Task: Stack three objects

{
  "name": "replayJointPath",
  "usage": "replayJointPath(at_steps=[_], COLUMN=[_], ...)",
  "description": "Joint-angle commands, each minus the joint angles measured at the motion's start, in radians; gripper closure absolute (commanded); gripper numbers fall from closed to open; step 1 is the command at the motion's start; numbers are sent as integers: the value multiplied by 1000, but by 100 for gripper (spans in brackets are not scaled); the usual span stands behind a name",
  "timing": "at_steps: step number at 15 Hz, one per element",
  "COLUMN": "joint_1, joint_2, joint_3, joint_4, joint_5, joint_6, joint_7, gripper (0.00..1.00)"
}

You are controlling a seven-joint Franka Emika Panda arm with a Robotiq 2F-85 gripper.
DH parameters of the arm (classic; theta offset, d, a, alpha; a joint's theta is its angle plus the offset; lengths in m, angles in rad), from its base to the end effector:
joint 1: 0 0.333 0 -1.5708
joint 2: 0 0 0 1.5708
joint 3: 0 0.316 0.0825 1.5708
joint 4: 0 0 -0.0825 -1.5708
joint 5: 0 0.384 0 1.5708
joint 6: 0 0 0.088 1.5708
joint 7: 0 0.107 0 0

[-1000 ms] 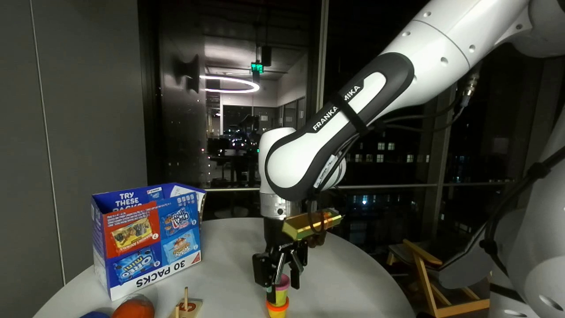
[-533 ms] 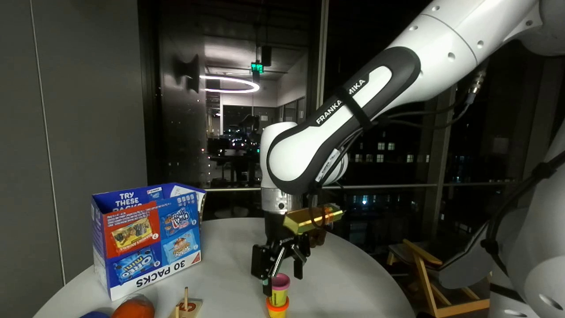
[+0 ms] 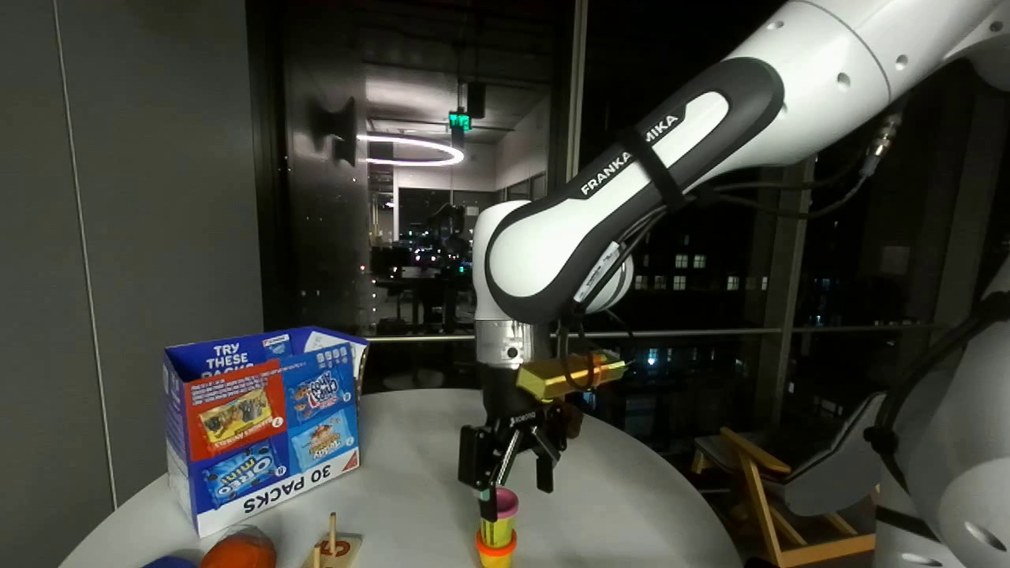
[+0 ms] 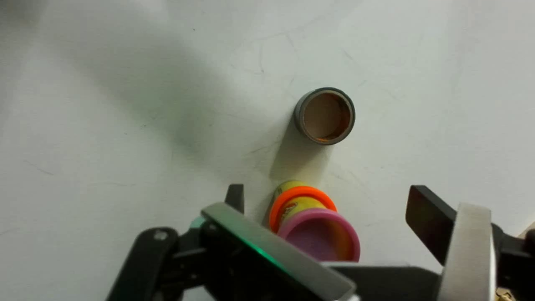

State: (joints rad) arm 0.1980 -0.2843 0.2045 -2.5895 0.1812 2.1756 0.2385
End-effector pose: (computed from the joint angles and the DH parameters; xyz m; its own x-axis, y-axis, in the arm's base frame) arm 0.3708 0.1625 0.3437 0.9878 0.0418 -0.1499 0.0358 -0.9984 -0.0426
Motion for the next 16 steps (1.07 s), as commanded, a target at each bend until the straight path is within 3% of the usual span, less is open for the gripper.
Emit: replayJointPath(at_steps=[1,6,10,16], joint_1=[-3,-4,29,44], joint_2=[-2,32,70,70], joint_3=[2,15,17,19], joint_4=[0,11,-22,-43], joint_5=[1,-16,69,159], joint_6=[-3,36,99,41], joint_7=[-1,18,-18,9], gripper=[0,0,0,0])
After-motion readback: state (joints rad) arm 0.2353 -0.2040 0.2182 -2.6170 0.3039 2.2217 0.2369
